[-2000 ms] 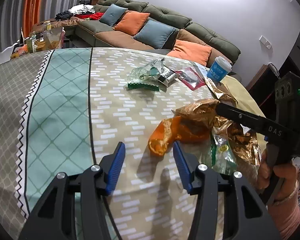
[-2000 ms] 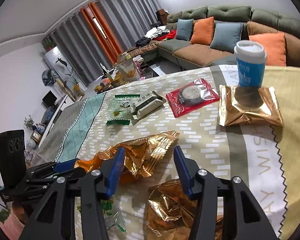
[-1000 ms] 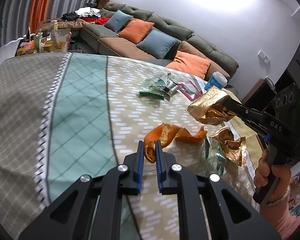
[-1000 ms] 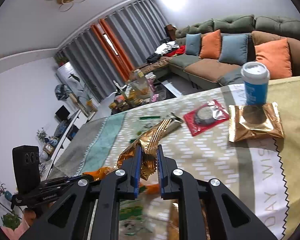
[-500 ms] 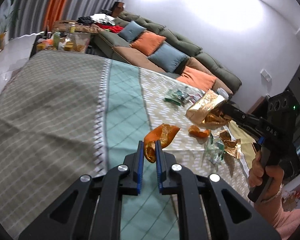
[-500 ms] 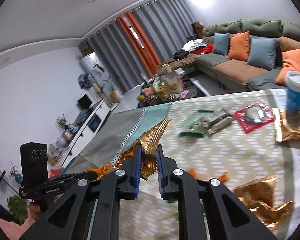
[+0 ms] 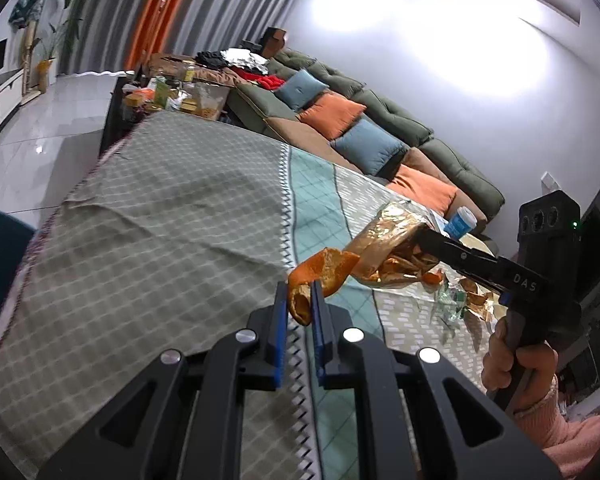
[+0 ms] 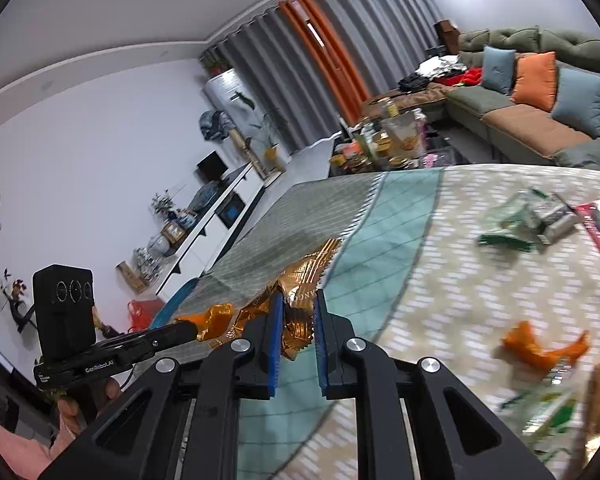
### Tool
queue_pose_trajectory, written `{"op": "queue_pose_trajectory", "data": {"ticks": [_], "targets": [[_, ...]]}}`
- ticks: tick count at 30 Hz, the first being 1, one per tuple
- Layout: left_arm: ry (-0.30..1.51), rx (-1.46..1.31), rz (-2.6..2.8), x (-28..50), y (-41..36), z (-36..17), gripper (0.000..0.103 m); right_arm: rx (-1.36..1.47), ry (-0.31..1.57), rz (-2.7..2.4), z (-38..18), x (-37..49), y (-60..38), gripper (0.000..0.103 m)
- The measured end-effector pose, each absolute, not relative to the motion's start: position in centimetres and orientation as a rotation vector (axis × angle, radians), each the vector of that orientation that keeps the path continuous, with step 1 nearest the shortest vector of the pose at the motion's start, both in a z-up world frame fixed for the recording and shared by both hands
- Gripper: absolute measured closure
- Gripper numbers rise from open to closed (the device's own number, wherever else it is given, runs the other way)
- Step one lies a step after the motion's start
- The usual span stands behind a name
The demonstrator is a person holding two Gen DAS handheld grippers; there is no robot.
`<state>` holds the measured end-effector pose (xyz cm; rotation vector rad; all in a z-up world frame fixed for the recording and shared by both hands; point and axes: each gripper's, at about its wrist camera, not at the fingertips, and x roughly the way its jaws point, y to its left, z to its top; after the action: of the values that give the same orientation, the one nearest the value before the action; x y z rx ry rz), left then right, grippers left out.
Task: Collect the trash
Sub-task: 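Carry the orange and gold wrappers in both tools to the teal bin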
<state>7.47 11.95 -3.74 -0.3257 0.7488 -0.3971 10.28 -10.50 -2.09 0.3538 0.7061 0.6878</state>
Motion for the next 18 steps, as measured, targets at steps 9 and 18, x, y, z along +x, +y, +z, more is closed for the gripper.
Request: {"op": "queue_pose_trajectory", "data": {"ticks": [9, 18], "targets": [[0.716, -0.350, -0.296, 5.3, 16.8, -3.3, 0.091, 0.323, 0.734, 0.775, -2.2, 10.5, -5.9, 0.088], [0.683, -0.375, -0.206, 3.1, 20.6, -2.9, 0.091, 0.287, 0.752, 0.869, -1.7, 10.8, -0.9, 0.088]]}}
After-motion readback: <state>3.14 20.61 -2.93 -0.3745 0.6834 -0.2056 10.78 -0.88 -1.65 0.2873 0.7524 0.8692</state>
